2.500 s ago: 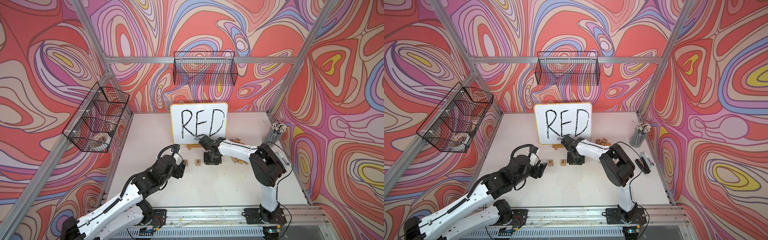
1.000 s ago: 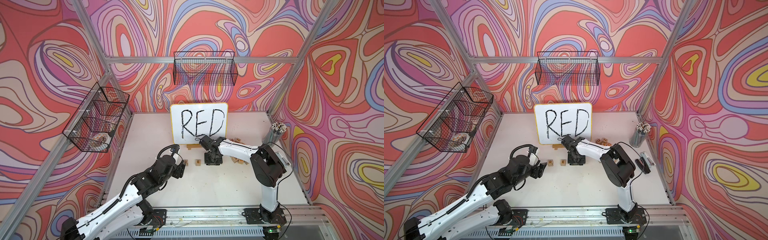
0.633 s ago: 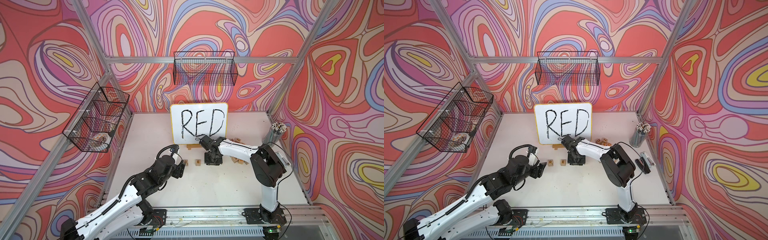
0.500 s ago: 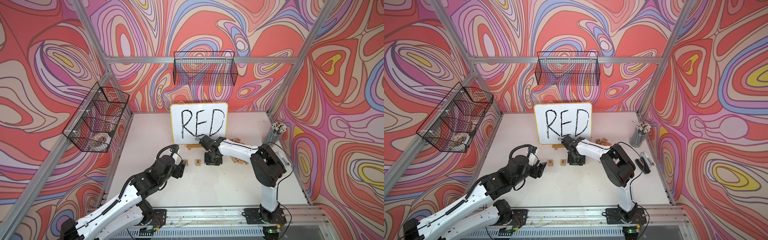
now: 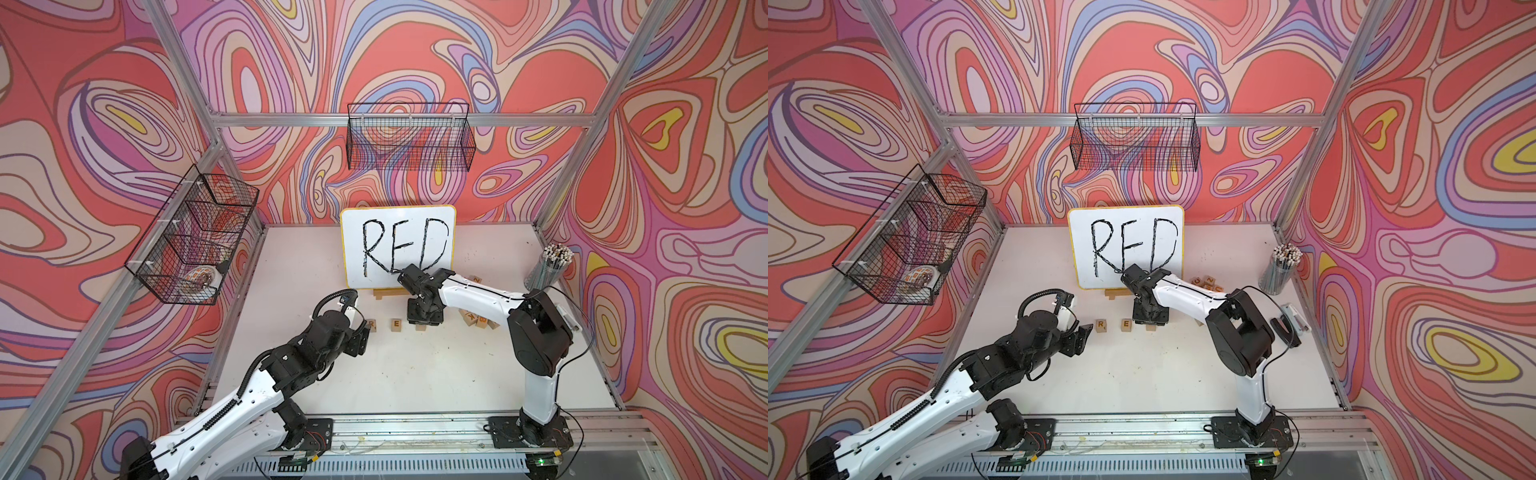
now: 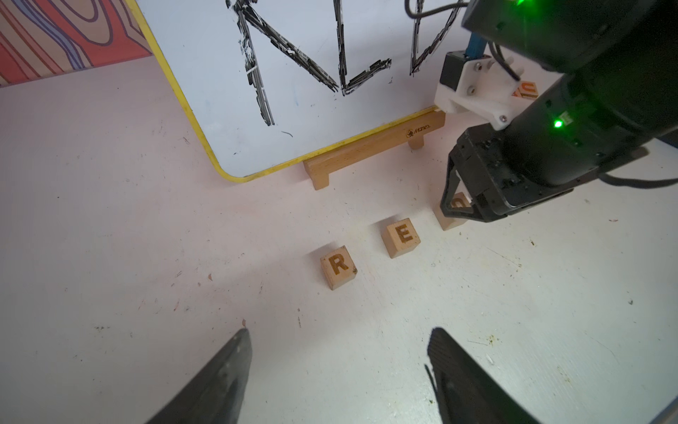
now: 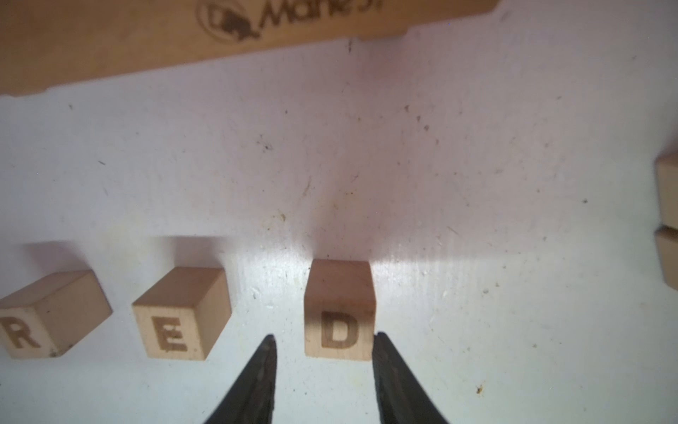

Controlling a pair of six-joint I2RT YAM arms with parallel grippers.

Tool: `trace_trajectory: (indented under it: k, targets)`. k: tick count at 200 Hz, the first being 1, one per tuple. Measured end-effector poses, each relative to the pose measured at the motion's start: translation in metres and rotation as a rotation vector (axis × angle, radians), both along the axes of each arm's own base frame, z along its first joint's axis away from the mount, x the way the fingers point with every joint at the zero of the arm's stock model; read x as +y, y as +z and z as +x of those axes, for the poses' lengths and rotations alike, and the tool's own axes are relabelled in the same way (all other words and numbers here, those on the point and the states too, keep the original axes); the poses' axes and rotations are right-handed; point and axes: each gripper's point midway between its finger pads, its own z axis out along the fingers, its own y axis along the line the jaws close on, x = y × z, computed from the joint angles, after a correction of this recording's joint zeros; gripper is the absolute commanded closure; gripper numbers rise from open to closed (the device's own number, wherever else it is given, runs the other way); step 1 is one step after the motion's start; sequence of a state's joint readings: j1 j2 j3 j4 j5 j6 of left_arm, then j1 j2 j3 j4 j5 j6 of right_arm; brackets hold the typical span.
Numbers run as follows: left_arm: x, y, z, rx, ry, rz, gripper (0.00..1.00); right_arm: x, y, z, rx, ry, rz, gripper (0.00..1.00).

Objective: Assemble the uppercase word "red" with letter blocks
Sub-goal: Adjust the letter block at the center of the board, then reset both arms

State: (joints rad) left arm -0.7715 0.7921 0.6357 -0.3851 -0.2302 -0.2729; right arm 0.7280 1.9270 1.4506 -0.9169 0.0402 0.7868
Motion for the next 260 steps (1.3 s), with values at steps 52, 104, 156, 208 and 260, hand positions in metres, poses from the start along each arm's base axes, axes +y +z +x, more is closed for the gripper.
trace_trajectory:
  k: [52,104,156,208,260]
  targets:
    - [0.000,0.000,0.000,-0.001,0.002,0.002,0.21,-0.009,0.018,0.000,-0.031,-0.006,-0.021,0.55]
    - [0.023,0.001,0.017,-0.006,0.106,-0.039,0.19,-0.032,0.065,0.005,-0.158,0.012,-0.016,0.51]
    - [0.072,-0.007,0.059,-0.047,0.338,-0.084,0.03,-0.124,0.133,0.028,-0.453,-0.127,0.052,0.34]
    - [0.126,-0.013,0.085,-0.144,0.595,-0.002,0.00,-0.213,0.137,0.035,-0.589,-0.261,-0.092,0.02]
    - [0.178,-0.040,0.076,-0.184,0.775,0.122,0.00,-0.269,0.099,0.040,-0.719,-0.282,-0.261,0.02]
